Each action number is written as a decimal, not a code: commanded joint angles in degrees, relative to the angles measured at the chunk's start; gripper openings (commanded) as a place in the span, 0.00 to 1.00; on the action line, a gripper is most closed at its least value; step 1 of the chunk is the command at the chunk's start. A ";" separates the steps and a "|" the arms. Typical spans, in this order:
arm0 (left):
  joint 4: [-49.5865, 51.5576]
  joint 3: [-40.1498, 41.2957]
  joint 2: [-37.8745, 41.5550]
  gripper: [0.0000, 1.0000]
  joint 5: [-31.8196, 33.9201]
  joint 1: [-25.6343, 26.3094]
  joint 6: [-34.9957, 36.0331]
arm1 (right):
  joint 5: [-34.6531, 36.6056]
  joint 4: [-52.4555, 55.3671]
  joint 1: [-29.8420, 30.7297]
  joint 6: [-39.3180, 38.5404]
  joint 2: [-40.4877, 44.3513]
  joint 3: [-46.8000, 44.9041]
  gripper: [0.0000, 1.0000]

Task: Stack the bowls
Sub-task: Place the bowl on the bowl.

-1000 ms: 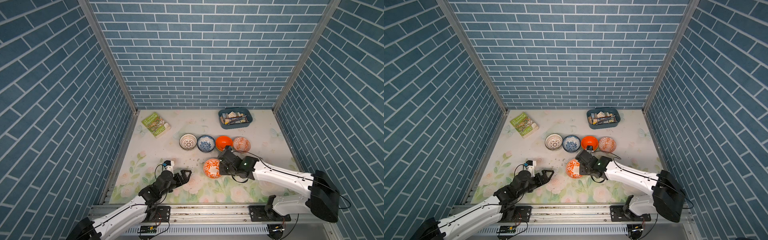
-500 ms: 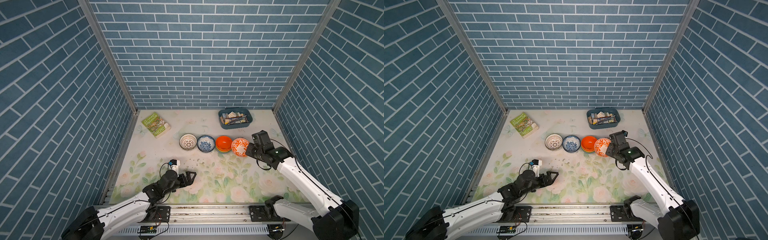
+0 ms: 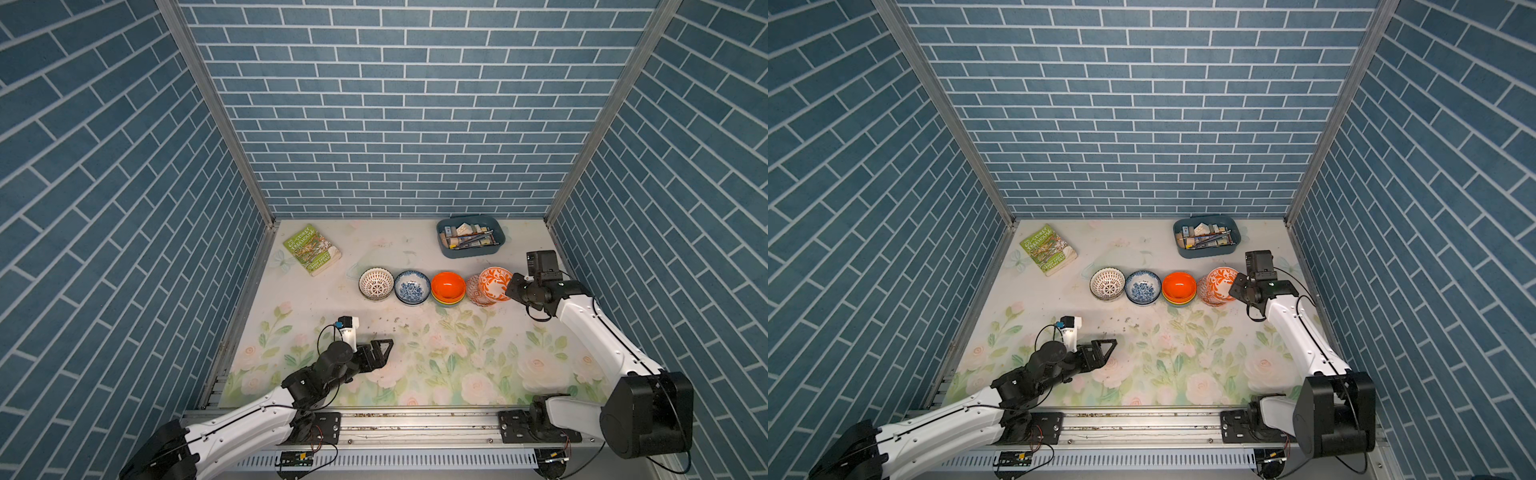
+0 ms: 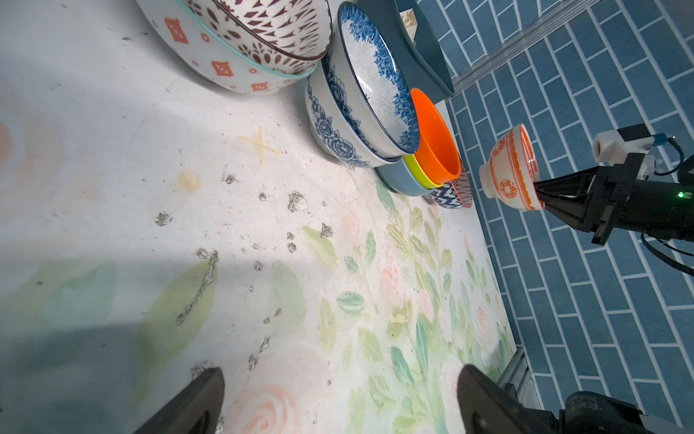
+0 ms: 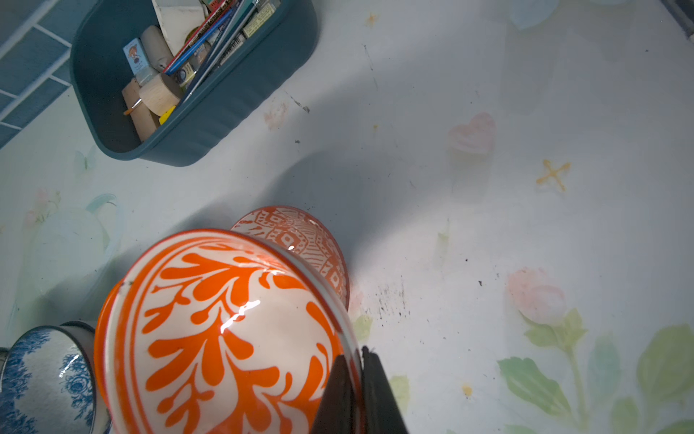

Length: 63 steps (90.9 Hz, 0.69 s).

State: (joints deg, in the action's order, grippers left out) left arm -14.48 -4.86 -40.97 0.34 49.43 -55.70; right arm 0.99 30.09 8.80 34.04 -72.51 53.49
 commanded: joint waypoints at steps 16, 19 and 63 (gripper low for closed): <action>-0.54 0.32 -1.24 1.00 1.29 0.32 0.88 | -3.89 -8.78 -0.21 -1.43 -3.35 -2.10 0.00; -0.61 0.30 -1.52 1.00 1.33 0.32 0.91 | -3.89 -9.12 -0.23 -1.41 -3.77 -2.28 0.00; -0.73 0.22 -1.91 1.00 1.77 0.32 0.90 | -4.35 -13.17 -0.09 -1.27 -8.44 -3.59 0.00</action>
State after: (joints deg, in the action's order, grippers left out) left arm -14.55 -4.78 -42.74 1.32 49.43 -55.68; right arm -2.44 20.49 8.67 33.98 -80.25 50.61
